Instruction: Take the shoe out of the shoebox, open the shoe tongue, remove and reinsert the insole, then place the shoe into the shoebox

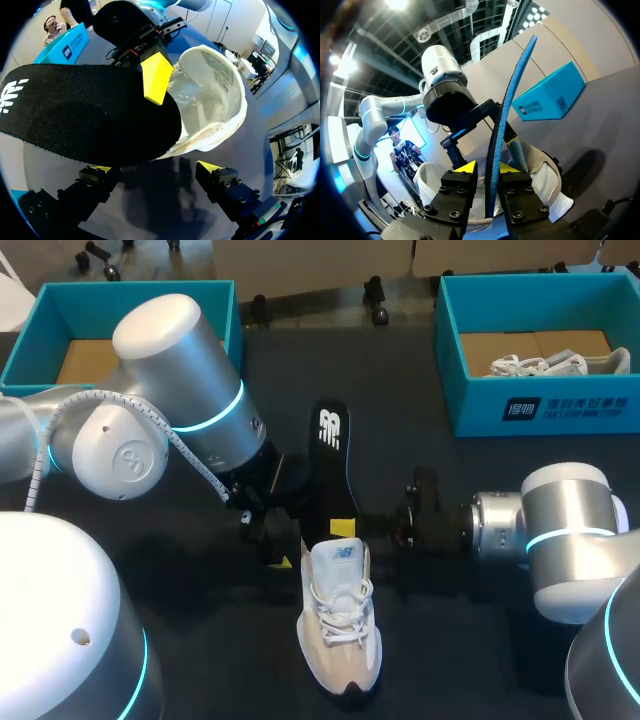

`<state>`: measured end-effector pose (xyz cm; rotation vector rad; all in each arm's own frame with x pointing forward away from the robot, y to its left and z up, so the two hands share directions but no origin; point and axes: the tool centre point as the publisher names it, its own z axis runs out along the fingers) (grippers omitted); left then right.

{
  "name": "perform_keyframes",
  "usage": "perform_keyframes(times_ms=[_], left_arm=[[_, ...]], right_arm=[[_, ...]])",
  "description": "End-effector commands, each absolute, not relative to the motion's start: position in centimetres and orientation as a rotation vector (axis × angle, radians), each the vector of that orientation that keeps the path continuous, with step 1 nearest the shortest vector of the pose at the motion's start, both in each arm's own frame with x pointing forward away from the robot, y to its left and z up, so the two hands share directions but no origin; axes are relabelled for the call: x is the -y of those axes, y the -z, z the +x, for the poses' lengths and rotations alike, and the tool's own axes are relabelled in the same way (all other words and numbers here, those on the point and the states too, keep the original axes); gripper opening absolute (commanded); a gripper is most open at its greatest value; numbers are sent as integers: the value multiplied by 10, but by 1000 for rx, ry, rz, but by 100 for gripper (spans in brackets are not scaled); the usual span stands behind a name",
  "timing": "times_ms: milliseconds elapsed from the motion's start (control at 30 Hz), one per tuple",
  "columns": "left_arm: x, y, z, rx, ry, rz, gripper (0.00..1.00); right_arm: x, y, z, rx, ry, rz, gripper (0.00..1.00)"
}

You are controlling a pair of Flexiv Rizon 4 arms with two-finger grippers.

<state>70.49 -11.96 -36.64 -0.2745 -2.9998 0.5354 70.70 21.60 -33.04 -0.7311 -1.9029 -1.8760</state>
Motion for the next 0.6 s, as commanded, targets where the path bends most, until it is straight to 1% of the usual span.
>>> perform_keyframes(times_ms=[33, 600], left_arm=[[120, 367, 705, 3000, -534, -276, 100], [120, 367, 705, 3000, -534, -276, 100]], right_arm=[[-215, 325, 709, 1917, 1860, -721, 24], [-216, 314, 722, 1945, 1822, -668, 26]])
